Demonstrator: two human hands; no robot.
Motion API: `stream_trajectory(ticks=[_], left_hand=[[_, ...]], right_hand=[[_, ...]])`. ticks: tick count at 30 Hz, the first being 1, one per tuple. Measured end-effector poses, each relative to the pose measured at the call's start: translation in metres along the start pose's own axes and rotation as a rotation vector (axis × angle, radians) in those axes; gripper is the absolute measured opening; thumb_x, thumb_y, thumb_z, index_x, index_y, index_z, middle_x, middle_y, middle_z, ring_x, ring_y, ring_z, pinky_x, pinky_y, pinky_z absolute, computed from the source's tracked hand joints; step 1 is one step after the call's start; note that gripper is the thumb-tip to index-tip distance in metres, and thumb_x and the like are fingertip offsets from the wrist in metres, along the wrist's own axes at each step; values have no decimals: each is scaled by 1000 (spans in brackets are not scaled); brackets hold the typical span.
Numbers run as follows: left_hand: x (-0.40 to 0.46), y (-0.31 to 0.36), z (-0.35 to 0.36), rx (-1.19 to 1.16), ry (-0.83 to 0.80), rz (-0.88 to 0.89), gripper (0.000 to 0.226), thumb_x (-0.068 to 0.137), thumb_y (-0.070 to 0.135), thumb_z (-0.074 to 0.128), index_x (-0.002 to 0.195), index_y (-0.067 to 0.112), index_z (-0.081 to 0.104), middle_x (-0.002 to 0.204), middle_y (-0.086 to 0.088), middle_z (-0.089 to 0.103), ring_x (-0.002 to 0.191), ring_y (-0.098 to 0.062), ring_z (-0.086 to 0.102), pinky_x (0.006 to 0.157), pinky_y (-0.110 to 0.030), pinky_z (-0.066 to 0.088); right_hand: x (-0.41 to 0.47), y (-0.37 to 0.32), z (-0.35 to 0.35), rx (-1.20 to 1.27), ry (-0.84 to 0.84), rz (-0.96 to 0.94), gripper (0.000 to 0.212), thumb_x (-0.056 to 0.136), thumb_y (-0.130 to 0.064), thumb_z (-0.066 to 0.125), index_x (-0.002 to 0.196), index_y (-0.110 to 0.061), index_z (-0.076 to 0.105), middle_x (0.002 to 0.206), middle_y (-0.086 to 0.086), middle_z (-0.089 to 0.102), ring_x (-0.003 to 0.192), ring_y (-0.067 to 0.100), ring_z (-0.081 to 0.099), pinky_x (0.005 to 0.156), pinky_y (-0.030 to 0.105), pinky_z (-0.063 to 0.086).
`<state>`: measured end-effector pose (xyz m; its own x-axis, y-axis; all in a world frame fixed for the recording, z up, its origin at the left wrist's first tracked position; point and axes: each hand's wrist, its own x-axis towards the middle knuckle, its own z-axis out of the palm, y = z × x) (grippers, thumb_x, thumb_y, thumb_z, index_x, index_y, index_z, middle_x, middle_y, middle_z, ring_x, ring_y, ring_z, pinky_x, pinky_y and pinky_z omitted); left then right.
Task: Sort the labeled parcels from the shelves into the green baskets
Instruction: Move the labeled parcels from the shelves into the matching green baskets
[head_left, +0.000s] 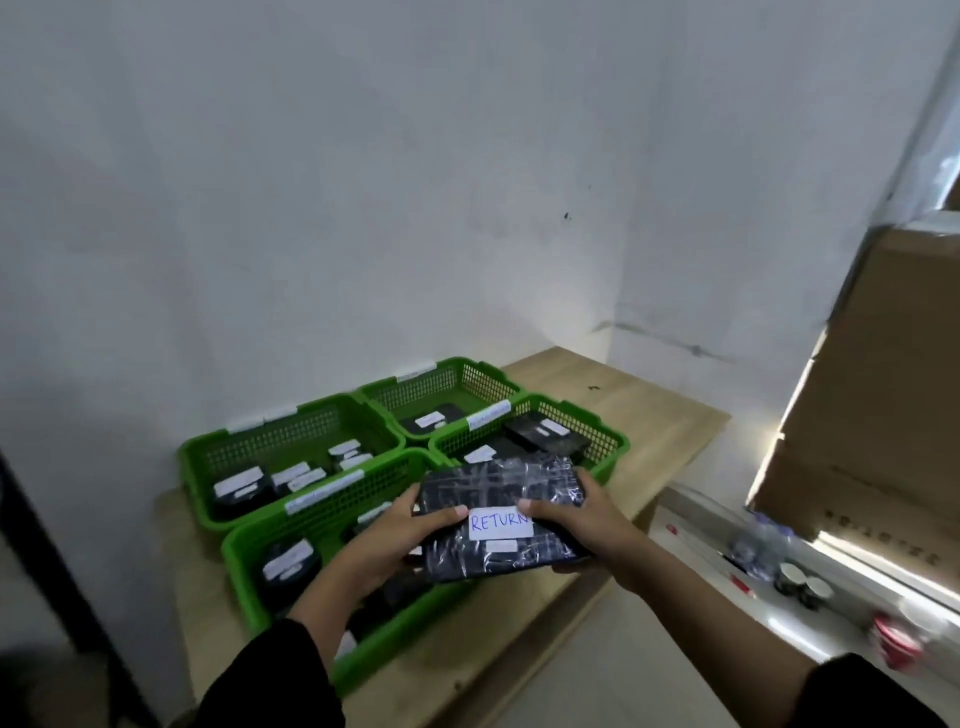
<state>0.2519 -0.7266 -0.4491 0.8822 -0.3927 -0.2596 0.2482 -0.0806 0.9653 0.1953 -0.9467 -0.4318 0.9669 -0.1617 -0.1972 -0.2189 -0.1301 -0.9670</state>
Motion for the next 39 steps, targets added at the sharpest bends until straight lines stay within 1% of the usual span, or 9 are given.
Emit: stream_trajectory(ticks=[4,8,10,12,15,18,24,32,39], left_hand=[[79,21,-6,32,-13,-39,59,77,32,72,129,23,43,107,2,64,92,-15,64,69,-29,52],[142,26,-15,-12,11,-93,81,66,36,79,135,22,39,112,-6,66,93,-22,69,73,-34,57],[168,24,-22,-36,38,-133,67,76,31,74,133,20,41,112,-9,67,91,-23,70,74,-36,58],[196,21,-31,-18,96,-163,49,84,31,67,127,20,46,112,-11,64,93,-24,67,84,-39,56],[232,21,-49,62,214,-172,38,89,33,60,124,22,47,116,-10,61,85,-18,62,71,-28,52],[276,19,-71,102,449,-144,35,91,27,58,123,16,48,105,-9,65,83,-20,63,71,-33,50],[336,-8,-97,801,863,-185,65,92,38,50,143,5,24,143,-17,36,129,-31,39,106,-38,35],[348,-31,-95,888,892,-333,73,95,49,30,147,21,-12,141,-15,41,114,-30,53,87,-39,50],[351,-32,-92,931,900,-335,74,96,47,28,146,21,-19,144,-13,40,105,-26,59,83,-40,53]], right_hand=[[81,-13,-19,-22,-31,11,68,64,-40,84,118,-32,45,108,1,67,87,23,70,60,37,59],[152,-9,-30,7,-38,64,80,51,-45,89,118,-33,49,108,3,69,89,25,71,69,47,60],[186,-6,-34,3,-57,92,78,51,-46,89,117,-33,50,107,3,70,88,26,71,69,47,60],[226,-4,-39,31,-82,104,68,61,-37,87,117,-28,51,105,6,70,86,27,71,64,41,59],[289,-7,-43,37,-117,103,60,68,-28,83,119,-20,51,104,7,69,84,24,71,59,32,58],[357,-16,-44,29,-150,108,60,65,-28,85,116,-20,54,102,6,71,88,26,70,74,41,59],[463,-33,-33,-19,-277,143,57,72,-30,81,117,-25,46,105,4,67,88,26,69,65,39,59],[568,-33,30,-78,-299,206,71,72,-36,80,123,-20,33,116,7,59,92,27,64,62,42,59],[606,-10,93,-305,-314,-1,77,77,-29,76,135,-8,30,132,17,51,116,33,52,90,34,42]])
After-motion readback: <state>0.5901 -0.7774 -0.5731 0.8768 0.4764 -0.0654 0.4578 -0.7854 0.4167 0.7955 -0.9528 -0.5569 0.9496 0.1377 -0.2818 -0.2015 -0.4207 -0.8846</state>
